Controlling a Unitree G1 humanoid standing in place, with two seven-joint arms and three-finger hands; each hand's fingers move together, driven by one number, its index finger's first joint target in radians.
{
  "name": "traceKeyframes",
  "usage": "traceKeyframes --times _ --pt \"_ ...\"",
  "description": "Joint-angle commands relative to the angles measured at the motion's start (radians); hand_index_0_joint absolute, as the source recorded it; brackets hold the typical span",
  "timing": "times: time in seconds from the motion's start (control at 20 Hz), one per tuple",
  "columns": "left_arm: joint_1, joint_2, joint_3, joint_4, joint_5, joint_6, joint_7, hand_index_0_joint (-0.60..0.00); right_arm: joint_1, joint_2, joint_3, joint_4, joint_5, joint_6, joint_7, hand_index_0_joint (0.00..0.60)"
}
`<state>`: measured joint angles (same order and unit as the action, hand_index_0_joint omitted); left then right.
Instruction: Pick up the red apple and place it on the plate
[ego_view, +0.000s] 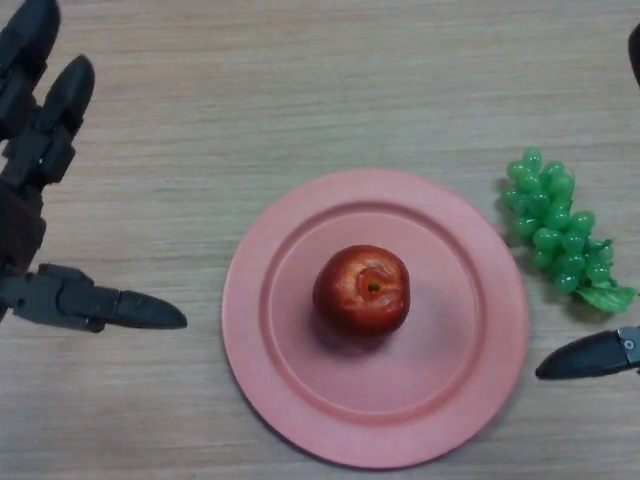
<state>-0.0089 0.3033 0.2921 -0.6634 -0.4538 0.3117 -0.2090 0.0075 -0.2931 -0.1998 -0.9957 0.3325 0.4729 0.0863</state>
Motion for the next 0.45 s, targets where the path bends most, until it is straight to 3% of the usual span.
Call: traceKeyframes --times 0.05,0.3,0.45 --pt "-0.012 0.033 0.076 -0.090 -0.022 -0.065 -0.010 0.000 -0.031 0.012 -0.015 -0.045 -0.096 -0.085 0.029 0.000" --pt "-0.056 0.069 0.109 -0.109 0.003 -0.001 -0.009 0.000 -0.071 0.017 0.006 -0.026 -0.125 -0.042 0.025 0.000" --pt "-0.035 0.048 0.105 -0.118 0.009 -0.018 -0.034 0.000 -0.088 0.010 0.015 0.013 -0.129 -0.041 0.027 0.000"
